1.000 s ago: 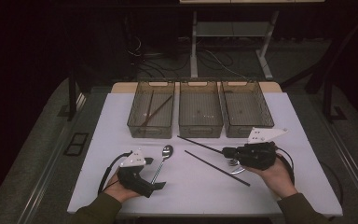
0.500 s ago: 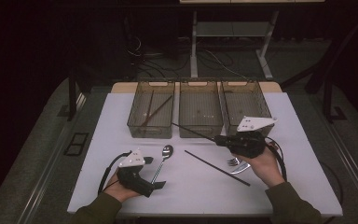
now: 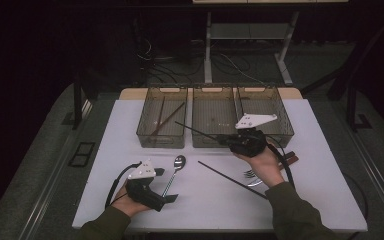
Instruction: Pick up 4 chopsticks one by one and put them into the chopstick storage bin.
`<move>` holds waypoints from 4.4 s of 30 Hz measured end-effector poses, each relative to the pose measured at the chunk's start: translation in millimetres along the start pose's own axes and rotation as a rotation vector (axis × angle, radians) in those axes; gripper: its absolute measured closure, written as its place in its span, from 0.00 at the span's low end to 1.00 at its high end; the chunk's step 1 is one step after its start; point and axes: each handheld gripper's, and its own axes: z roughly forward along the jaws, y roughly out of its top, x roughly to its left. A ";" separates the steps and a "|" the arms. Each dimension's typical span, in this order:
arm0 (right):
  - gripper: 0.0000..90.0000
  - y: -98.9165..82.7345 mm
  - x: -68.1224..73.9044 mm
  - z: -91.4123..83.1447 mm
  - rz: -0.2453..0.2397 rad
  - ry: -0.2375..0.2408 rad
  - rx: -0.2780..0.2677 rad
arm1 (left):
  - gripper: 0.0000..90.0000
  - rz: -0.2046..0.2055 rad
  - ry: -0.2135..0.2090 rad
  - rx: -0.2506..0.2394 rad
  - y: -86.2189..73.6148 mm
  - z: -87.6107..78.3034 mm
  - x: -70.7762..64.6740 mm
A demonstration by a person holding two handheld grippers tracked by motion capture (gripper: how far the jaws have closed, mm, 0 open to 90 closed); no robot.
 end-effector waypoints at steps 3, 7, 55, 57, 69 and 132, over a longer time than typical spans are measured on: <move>0.95 5.7 -1.0 8.8 0.002 -0.012 -0.001 | 0.00 0.000 -0.001 -0.001 -0.1 0.0 0.1; 0.95 13.1 -3.7 22.6 0.019 -0.034 0.000 | 0.00 0.004 -0.002 0.001 0.0 0.3 0.5; 0.54 92.8 -15.7 158.0 0.116 -0.077 0.059 | 0.00 0.014 -0.027 0.010 0.6 0.9 0.7; 0.52 90.1 -14.7 151.3 0.098 -0.063 0.060 | 0.00 0.012 -0.027 0.008 0.6 0.8 0.6; 0.46 62.0 -17.1 100.7 0.059 -0.019 0.047 | 0.00 0.005 -0.026 0.005 0.6 1.5 -0.2; 0.80 -96.3 -0.6 -53.6 0.012 0.084 0.197 | 0.00 0.017 -0.021 0.026 0.5 2.5 -1.4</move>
